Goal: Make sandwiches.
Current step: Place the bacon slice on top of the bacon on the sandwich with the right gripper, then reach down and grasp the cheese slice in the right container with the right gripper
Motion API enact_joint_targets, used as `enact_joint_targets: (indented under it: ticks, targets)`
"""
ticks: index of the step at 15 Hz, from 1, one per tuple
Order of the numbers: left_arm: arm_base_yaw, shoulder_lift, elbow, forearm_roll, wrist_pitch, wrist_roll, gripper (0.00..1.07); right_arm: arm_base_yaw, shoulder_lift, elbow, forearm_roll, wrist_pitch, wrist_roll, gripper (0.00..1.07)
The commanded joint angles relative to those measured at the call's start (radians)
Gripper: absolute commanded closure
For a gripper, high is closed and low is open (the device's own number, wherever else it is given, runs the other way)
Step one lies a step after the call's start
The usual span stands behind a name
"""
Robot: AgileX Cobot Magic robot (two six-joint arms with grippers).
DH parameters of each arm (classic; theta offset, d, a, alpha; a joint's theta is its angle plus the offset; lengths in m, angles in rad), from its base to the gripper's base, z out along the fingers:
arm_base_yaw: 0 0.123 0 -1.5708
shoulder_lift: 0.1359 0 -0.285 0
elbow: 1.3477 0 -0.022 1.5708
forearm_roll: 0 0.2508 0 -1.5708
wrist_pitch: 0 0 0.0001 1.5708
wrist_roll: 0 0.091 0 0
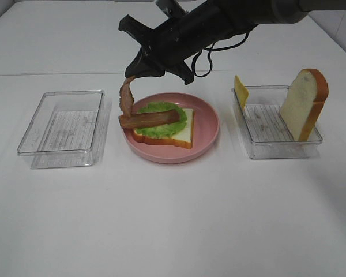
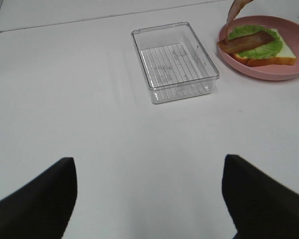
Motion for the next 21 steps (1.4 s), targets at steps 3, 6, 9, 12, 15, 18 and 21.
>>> enact_joint_targets:
  ticks: [3,6,9,12,15,18,21]
  targets:
    - [-0.004,-0.004,0.003,-0.008,-0.010,-0.003,0.30,-0.046,-0.006,-0.002,-0.184,0.073,0.163,1.07]
    - [-0.004,-0.004,0.003,-0.008,-0.010,-0.003,0.30,-0.046,-0.006,-0.002,-0.364,0.122,0.269,1.07]
    - [-0.004,-0.004,0.003,-0.008,-0.010,-0.003,0.30,-0.046,-0.006,-0.002,-0.476,0.156,0.317,0.96]
    - [-0.004,-0.004,0.003,-0.008,-0.010,-0.003,0.30,-0.046,-0.006,-0.002,-0.553,0.174,0.357,0.73]
    - [-0.004,-0.004,0.003,-0.008,-0.010,-0.003,0.30,-0.046,-0.015,-0.003,-0.579,0.197,0.354,0.45]
    - [-0.004,-0.004,0.003,-0.008,-0.010,-0.003,0.30,-0.046,-0.056,-0.003,-0.644,0.216,0.337,0.40]
    - [-0.004,-0.004,0.003,-0.008,-0.010,-0.003,0.30,-0.050,-0.180,-0.003,-0.876,0.240,0.341,0.40]
